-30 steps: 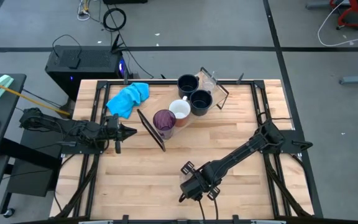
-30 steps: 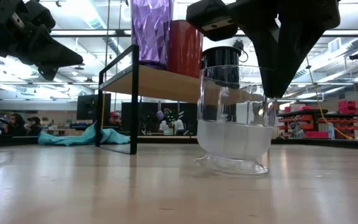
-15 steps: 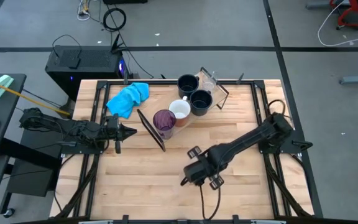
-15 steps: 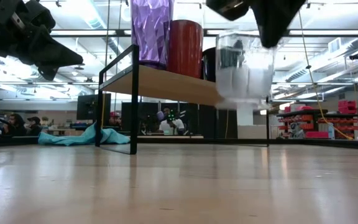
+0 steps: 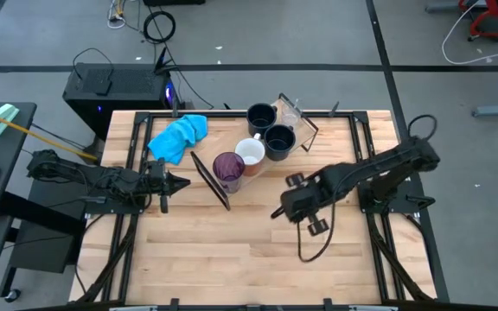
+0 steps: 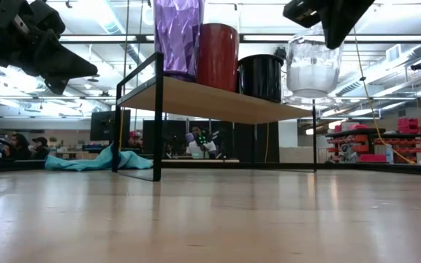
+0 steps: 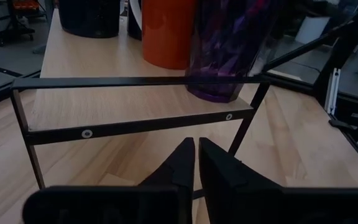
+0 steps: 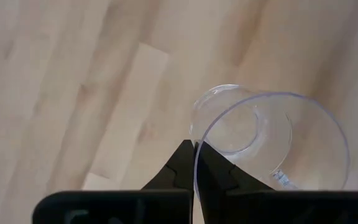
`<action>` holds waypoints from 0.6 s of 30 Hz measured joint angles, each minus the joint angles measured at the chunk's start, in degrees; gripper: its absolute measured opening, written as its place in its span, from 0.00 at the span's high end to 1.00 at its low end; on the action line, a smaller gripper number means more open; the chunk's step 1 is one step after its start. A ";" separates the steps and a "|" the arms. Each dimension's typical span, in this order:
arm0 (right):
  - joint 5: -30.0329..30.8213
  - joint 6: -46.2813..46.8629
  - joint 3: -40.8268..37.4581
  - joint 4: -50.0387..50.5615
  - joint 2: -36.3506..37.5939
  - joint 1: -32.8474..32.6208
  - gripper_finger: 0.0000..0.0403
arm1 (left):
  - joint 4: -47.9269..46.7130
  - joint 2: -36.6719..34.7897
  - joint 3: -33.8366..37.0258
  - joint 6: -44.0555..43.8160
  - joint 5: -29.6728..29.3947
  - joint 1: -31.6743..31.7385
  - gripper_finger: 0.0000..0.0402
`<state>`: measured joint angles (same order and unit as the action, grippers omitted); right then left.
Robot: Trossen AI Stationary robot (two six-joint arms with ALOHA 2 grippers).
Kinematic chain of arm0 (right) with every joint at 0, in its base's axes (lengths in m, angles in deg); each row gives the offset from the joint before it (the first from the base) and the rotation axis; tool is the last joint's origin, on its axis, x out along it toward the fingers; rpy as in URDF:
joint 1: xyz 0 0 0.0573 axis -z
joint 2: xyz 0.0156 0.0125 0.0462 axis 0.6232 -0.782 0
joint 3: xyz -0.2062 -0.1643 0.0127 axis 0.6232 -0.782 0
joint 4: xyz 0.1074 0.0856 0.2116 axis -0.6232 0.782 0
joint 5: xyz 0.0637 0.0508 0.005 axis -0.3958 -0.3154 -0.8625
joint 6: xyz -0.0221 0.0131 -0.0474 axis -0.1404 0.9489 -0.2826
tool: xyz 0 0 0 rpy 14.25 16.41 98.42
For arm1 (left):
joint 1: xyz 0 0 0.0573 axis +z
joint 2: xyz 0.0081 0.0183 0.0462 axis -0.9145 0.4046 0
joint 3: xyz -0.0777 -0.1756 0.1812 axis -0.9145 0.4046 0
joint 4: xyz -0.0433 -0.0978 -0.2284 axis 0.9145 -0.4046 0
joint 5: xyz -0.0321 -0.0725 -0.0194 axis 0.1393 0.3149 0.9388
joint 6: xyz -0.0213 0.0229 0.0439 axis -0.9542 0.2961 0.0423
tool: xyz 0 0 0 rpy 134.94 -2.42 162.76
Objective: Stack small to large cups/mugs on shelf
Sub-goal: Put the transparent mug on the shelf aligned with the other transparent mug
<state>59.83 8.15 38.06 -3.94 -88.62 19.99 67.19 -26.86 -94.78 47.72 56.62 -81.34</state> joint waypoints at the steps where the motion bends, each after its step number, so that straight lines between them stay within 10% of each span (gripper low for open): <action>1: 0.47 0.00 -0.83 0.06 1.49 0.61 0.98 | -0.03 0.01 0.00 0.01 0.01 0.02 0.93; 18: 3.82 -8.87 -2.22 10.74 13.39 16.90 0.97 | -0.01 0.02 0.00 0.00 0.02 0.01 0.92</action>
<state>63.65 -0.72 35.85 6.80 -75.23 36.89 67.17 -26.84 -94.78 47.72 56.64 -81.33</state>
